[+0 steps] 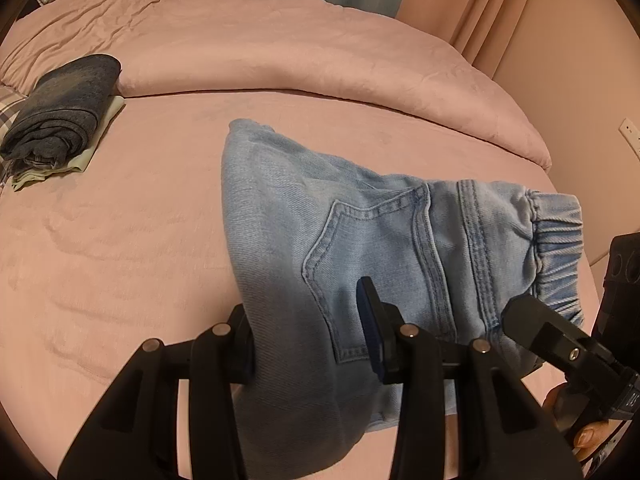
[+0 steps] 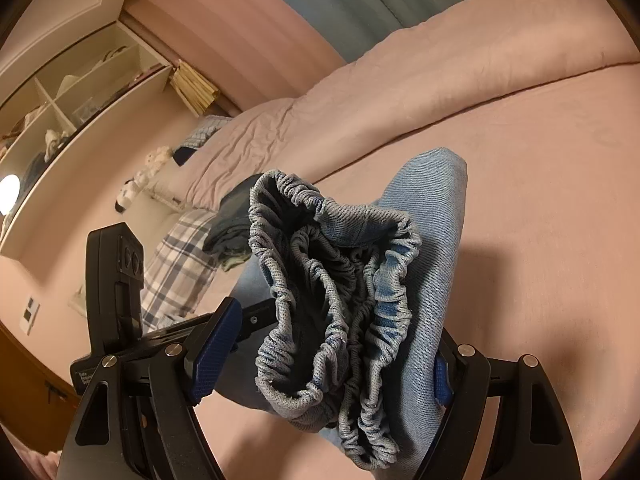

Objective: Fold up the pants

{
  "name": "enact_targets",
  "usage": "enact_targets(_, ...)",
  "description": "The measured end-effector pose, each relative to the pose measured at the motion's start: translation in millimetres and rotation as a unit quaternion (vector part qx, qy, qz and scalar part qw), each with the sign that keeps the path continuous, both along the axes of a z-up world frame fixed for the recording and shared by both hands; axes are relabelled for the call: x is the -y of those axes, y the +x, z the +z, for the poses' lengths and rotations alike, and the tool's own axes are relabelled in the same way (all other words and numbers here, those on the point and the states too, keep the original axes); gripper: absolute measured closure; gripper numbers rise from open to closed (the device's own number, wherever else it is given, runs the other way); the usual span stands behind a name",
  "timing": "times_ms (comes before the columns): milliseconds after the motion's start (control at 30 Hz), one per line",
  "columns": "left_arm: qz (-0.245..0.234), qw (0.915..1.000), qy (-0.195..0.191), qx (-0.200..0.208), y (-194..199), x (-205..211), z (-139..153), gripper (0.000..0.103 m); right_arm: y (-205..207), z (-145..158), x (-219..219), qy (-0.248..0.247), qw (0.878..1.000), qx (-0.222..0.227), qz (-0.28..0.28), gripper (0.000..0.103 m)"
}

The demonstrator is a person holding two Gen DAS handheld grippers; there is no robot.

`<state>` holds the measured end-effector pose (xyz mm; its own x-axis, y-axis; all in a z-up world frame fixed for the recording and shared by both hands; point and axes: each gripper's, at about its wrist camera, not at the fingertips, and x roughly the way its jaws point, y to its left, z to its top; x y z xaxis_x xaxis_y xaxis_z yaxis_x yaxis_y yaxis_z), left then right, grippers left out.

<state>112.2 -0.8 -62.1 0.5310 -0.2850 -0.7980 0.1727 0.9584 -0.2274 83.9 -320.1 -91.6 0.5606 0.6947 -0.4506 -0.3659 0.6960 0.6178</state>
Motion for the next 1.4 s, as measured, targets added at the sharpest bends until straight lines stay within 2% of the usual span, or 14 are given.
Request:
enact_targets(467, -0.002, 1.0000, 0.001, -0.008, 32.5, -2.1, -11.0, 0.063, 5.7, -4.8, -9.3, -0.001, 1.000, -0.011, -0.013, 0.021)
enact_targets(833, -0.006, 0.9998, -0.012, -0.012, 54.6, -7.6, -19.7, 0.063, 10.5, -1.9, -19.3, -0.018, 0.999, -0.022, -0.024, 0.021)
enact_targets(1400, -0.008, 0.9997, -0.012, -0.018, 82.0, -14.1, -29.0, 0.063, 29.2, -4.4, -39.5, -0.034, 0.998, -0.031, -0.038, 0.021)
